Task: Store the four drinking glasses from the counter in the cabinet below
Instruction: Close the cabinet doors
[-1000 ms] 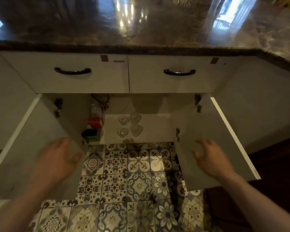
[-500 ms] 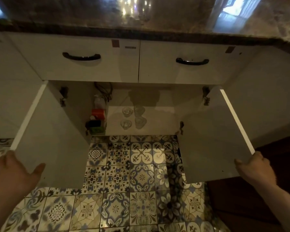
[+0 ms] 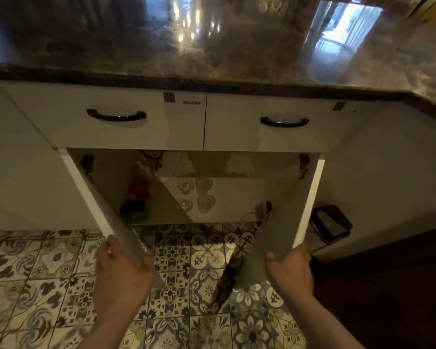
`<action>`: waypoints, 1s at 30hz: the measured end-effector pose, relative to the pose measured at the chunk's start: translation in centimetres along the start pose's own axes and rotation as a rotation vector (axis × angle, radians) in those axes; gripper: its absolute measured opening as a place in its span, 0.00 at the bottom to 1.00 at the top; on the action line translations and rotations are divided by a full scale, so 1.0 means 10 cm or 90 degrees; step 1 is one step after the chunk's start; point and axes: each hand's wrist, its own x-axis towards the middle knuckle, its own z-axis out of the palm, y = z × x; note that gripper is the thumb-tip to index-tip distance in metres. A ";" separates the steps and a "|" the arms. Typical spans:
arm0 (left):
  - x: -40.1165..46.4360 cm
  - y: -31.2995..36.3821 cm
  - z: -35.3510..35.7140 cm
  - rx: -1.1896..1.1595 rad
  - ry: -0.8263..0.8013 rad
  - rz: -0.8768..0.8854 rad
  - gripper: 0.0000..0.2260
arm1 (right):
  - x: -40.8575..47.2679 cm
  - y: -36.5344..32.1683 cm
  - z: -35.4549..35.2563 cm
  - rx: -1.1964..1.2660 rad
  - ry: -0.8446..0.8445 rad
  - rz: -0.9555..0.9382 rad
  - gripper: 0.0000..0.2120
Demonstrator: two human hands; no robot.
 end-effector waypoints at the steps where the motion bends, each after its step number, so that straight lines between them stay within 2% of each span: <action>1: 0.03 0.09 0.05 -0.026 -0.008 0.015 0.38 | -0.02 -0.09 0.07 0.010 -0.006 -0.016 0.40; 5: 0.22 0.39 0.25 -0.103 -0.044 0.097 0.32 | -0.01 -0.39 0.30 0.072 -0.048 -0.119 0.40; 8: 0.45 0.57 0.36 -0.125 -0.081 0.191 0.27 | 0.06 -0.61 0.40 0.142 -0.105 -0.184 0.33; 11: 0.76 0.74 0.46 -0.079 -0.125 0.250 0.29 | 0.22 -0.87 0.48 0.125 -0.167 -0.263 0.27; 15: 1.15 0.92 0.49 -0.011 -0.160 0.296 0.31 | 0.46 -1.28 0.54 0.087 -0.274 -0.388 0.30; 18: 1.31 0.94 0.48 0.048 -0.150 0.342 0.32 | 0.66 -1.53 0.58 0.010 -0.279 -0.427 0.36; 22: 1.45 0.96 0.46 0.101 -0.148 0.360 0.33 | 0.85 -1.69 0.65 -0.063 -0.276 -0.444 0.38; 30: 1.60 1.08 0.45 0.167 -0.132 0.372 0.33 | 0.99 -1.74 0.70 -0.083 -0.260 -0.468 0.42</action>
